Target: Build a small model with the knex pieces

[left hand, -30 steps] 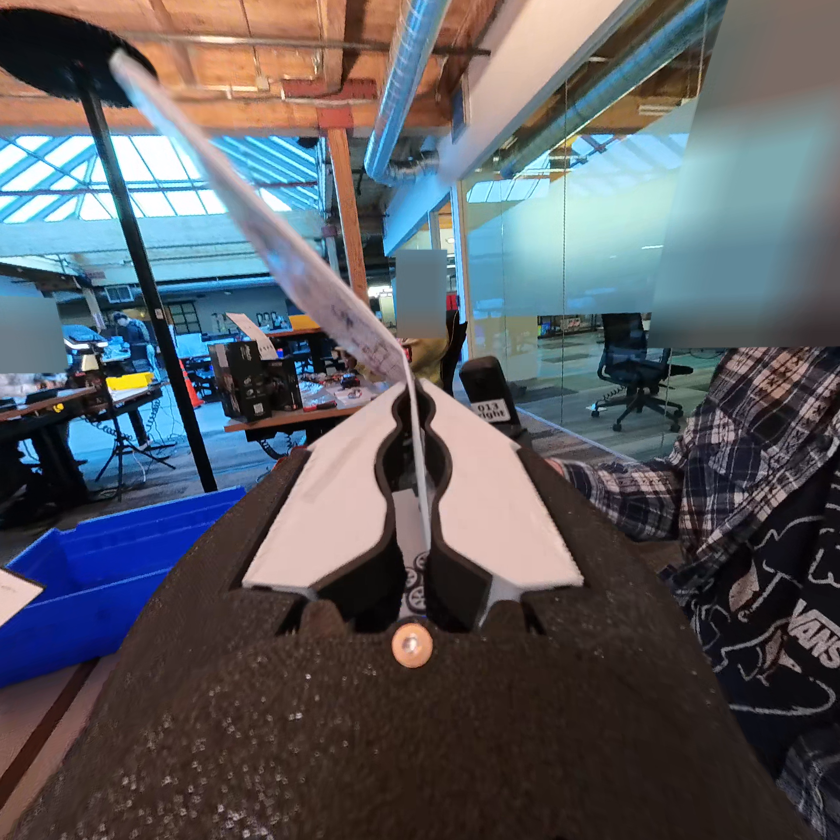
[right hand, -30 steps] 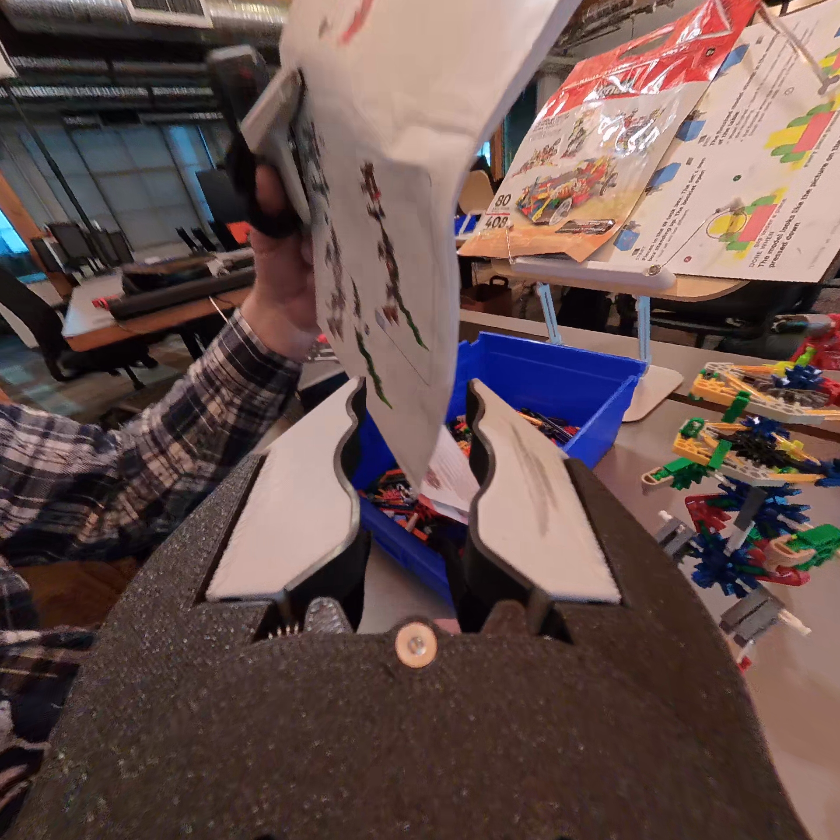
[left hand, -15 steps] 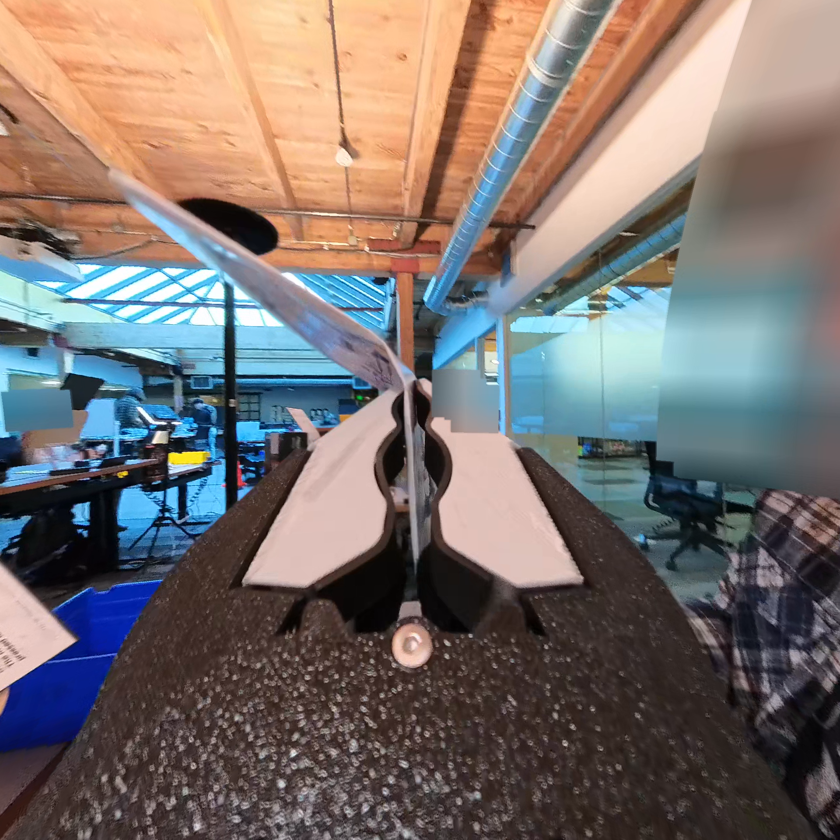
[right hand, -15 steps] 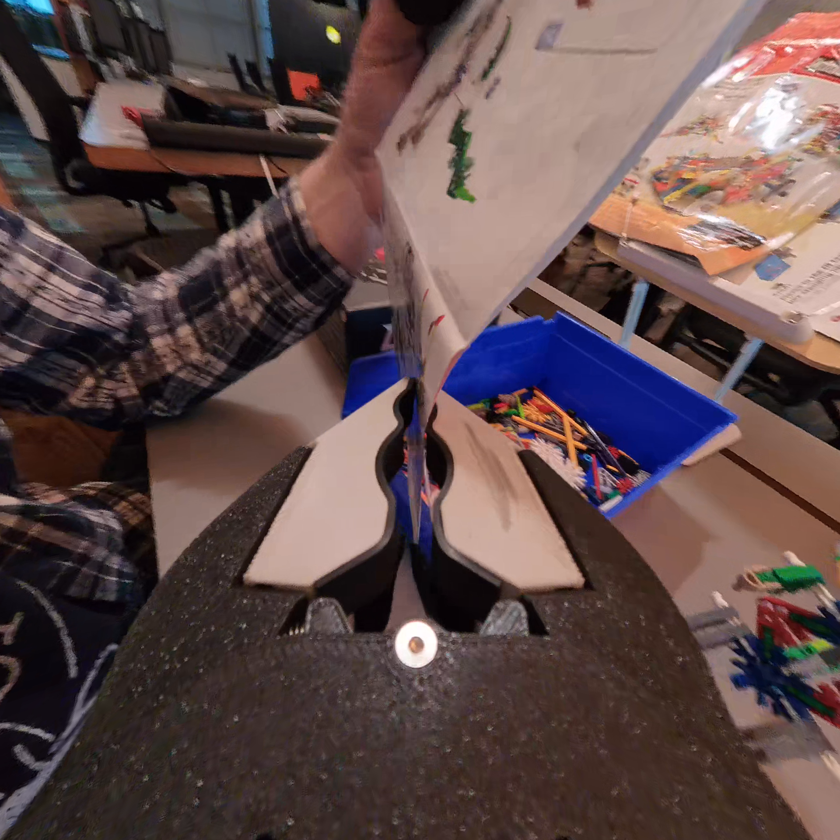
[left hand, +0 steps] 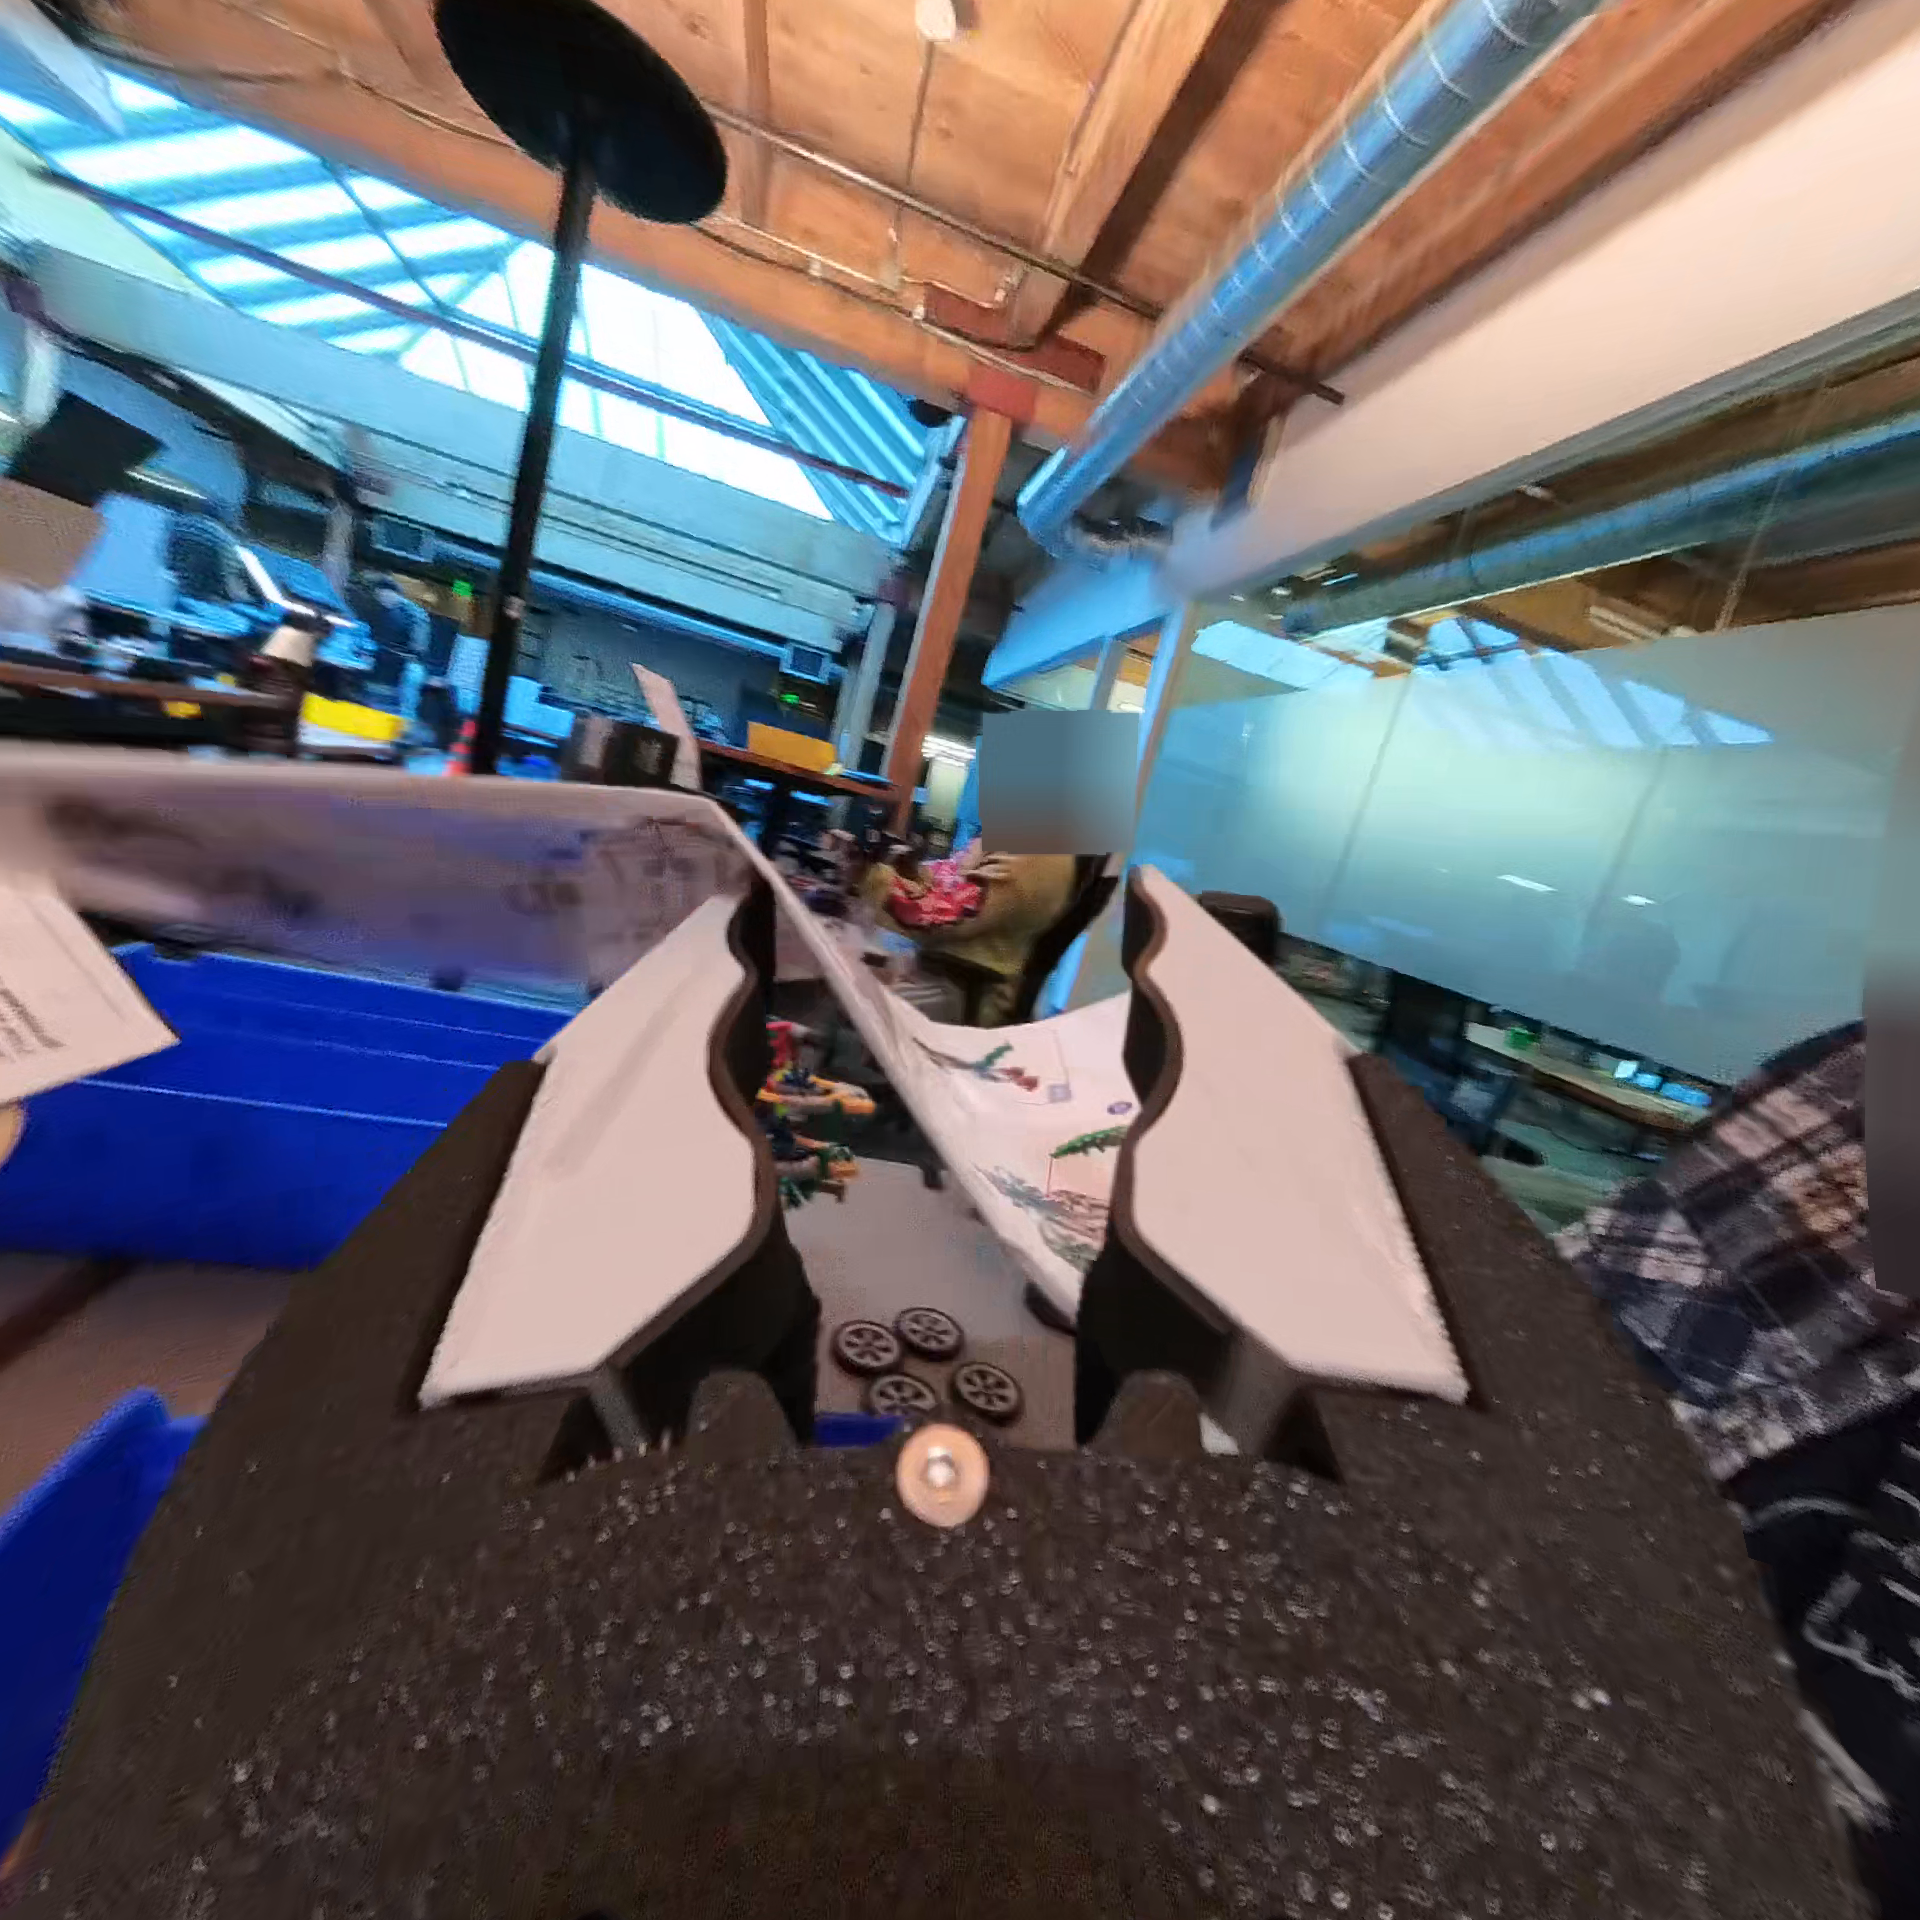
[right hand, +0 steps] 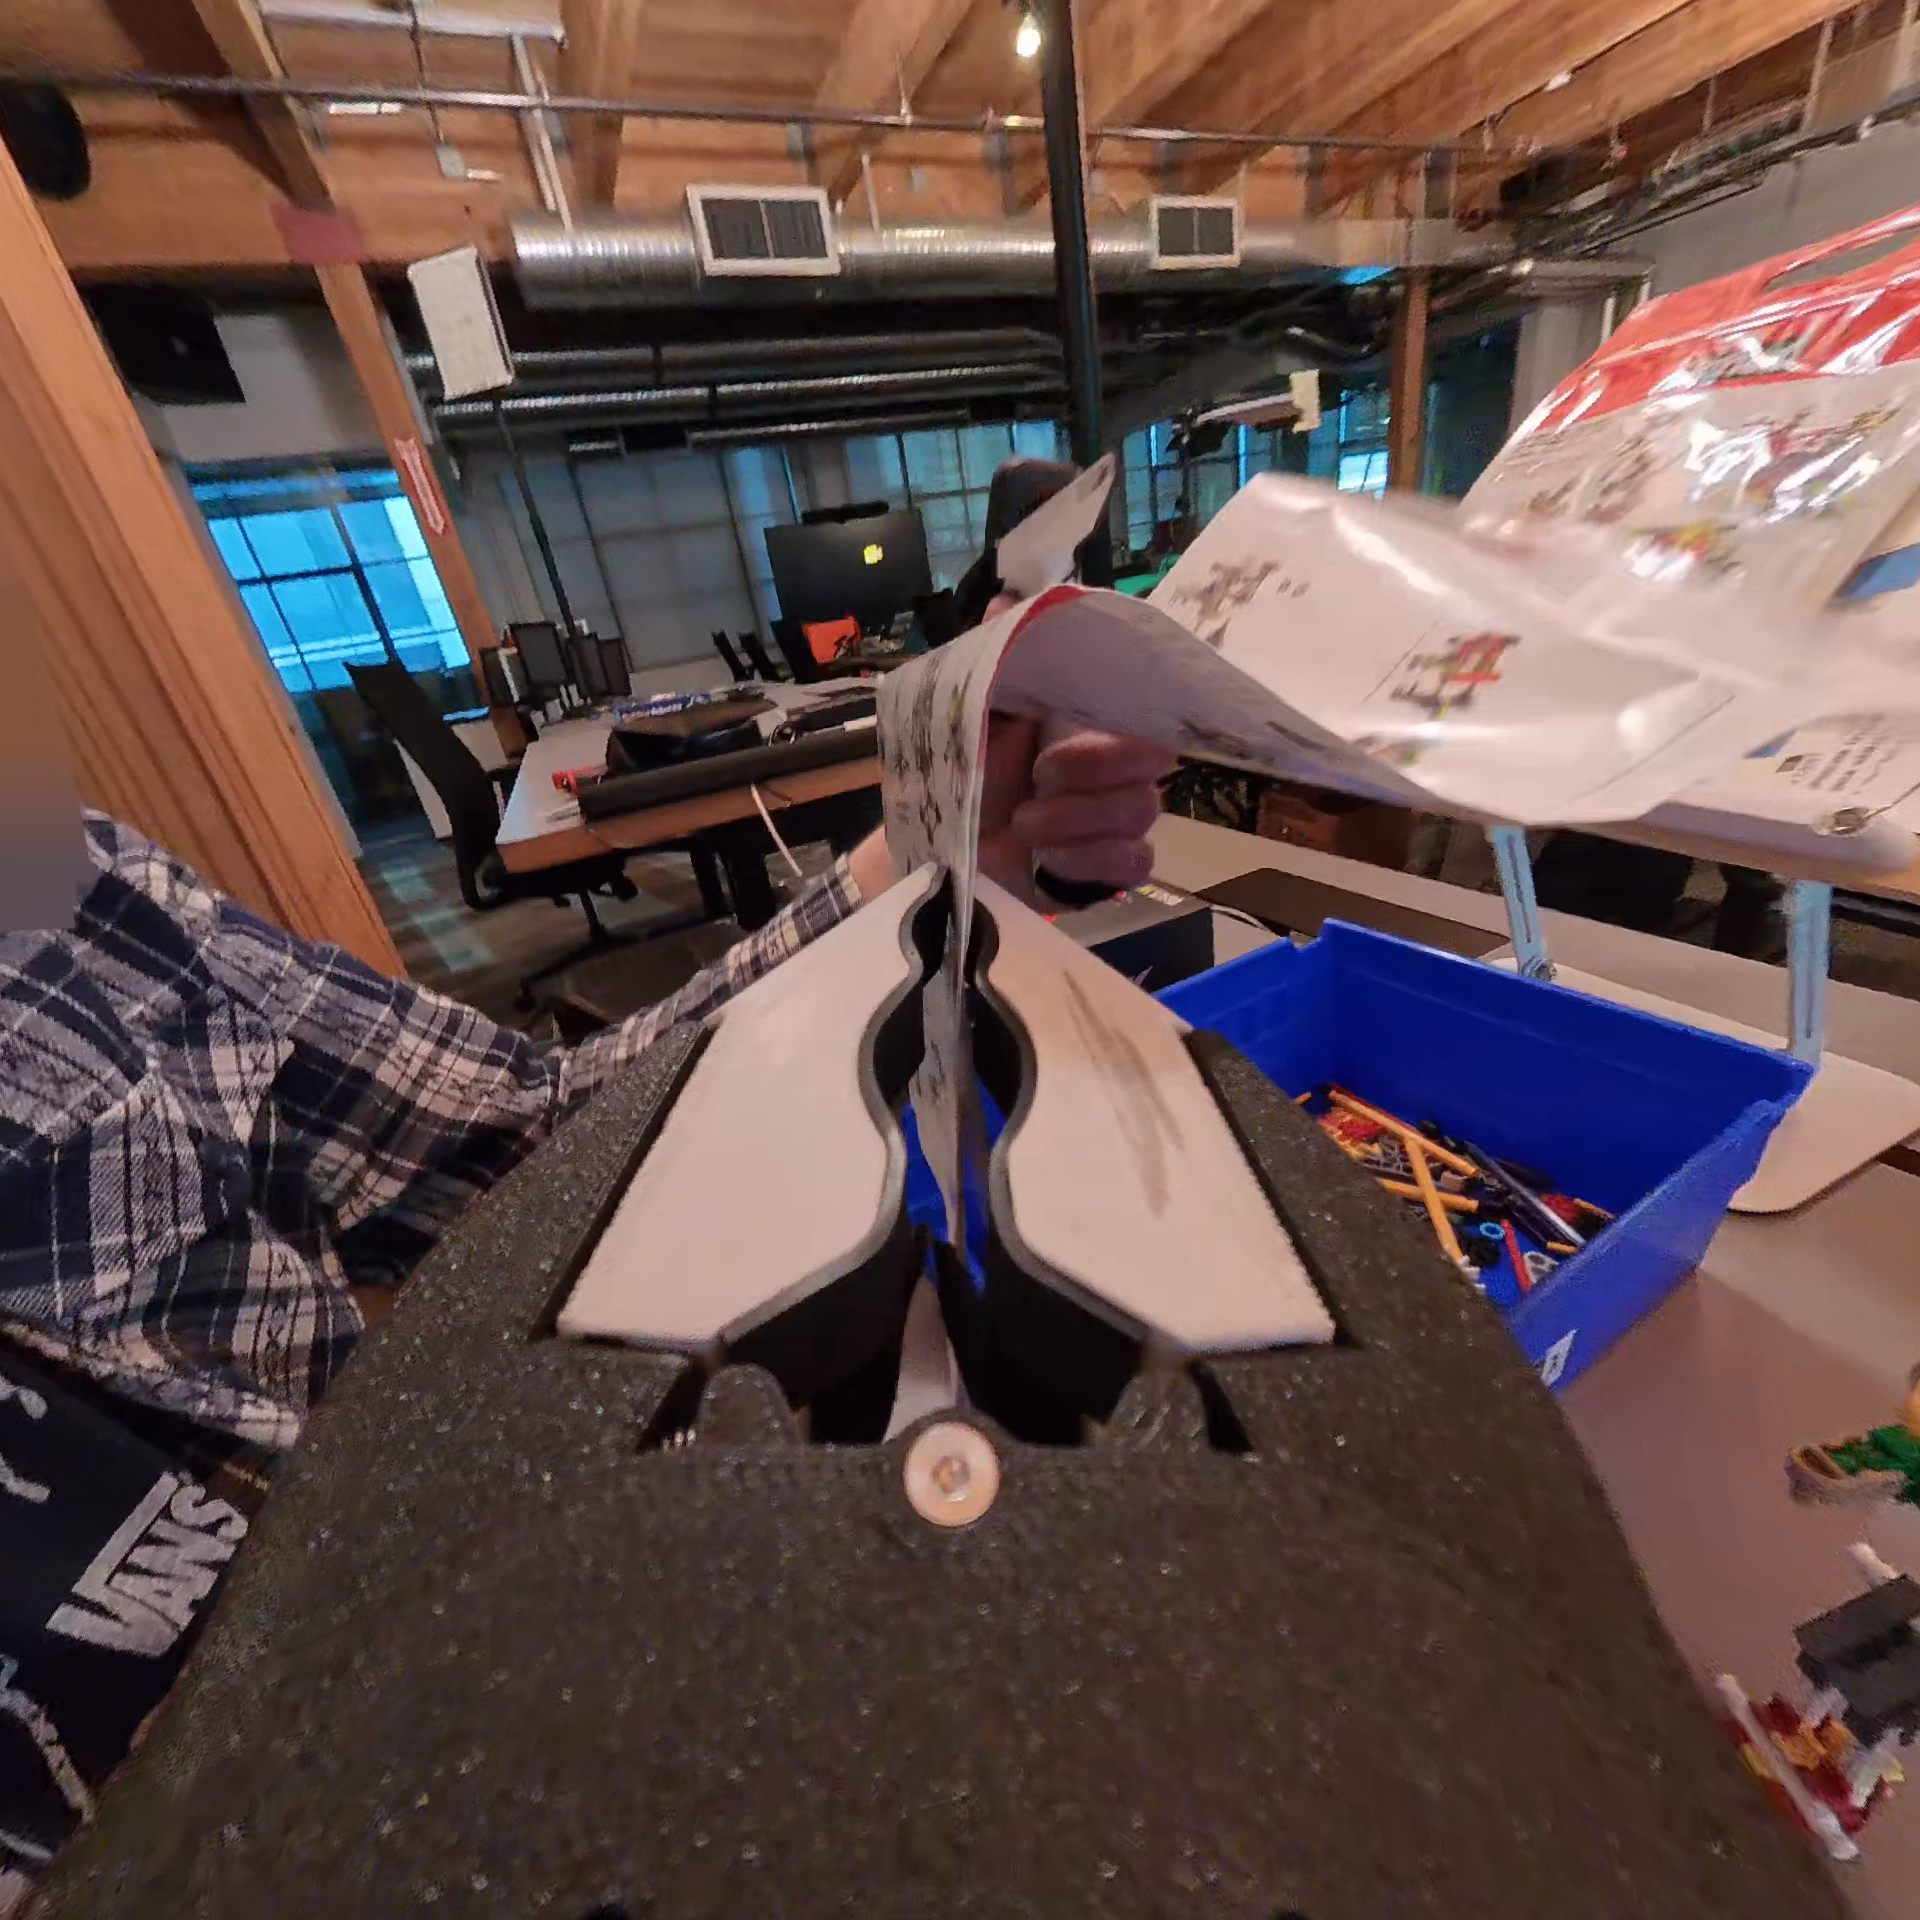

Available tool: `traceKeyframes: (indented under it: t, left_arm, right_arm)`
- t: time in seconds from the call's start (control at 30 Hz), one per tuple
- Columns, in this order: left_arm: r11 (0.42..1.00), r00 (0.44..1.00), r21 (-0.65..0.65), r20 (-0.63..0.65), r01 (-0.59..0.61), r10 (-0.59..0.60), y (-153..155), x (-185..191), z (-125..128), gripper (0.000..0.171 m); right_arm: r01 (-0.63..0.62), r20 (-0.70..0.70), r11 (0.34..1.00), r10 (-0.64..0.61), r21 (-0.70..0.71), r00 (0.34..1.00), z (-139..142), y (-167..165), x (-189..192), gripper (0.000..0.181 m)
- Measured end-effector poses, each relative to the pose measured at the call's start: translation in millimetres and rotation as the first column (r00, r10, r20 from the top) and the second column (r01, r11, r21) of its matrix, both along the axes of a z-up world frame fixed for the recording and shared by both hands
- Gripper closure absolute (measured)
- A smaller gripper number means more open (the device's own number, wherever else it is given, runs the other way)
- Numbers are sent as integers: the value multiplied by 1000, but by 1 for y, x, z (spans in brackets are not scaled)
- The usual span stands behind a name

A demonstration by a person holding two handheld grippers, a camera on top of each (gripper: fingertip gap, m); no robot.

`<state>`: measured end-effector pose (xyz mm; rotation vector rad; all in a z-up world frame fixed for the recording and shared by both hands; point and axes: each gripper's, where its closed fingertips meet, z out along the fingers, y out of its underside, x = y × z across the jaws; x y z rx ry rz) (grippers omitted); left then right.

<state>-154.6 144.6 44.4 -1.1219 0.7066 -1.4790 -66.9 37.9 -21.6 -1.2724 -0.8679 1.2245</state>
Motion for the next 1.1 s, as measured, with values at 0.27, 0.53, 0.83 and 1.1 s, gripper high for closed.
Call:
traceKeyframes:
  t: [0.27,0.53,0.83,1.1]
  left_arm:
    - [997,992,-66,-119,-50,41,16,9,-22,92]
    - [983,951,40,-248,-182,186,23,-3,-31,75]
    - [939,889,327,-393,-104,235,-17,-9,-37,87]
    - [907,845,421,-487,5,222,-42,2,-51,100]
  right_arm:
    - [36,-85,999,-35,4,996,23,11,16,181]
    - [46,-129,999,-43,18,991,34,10,23,181]
    - [57,-155,998,-52,26,986,43,10,32,181]
    - [50,-166,998,-46,23,985,46,5,31,181]
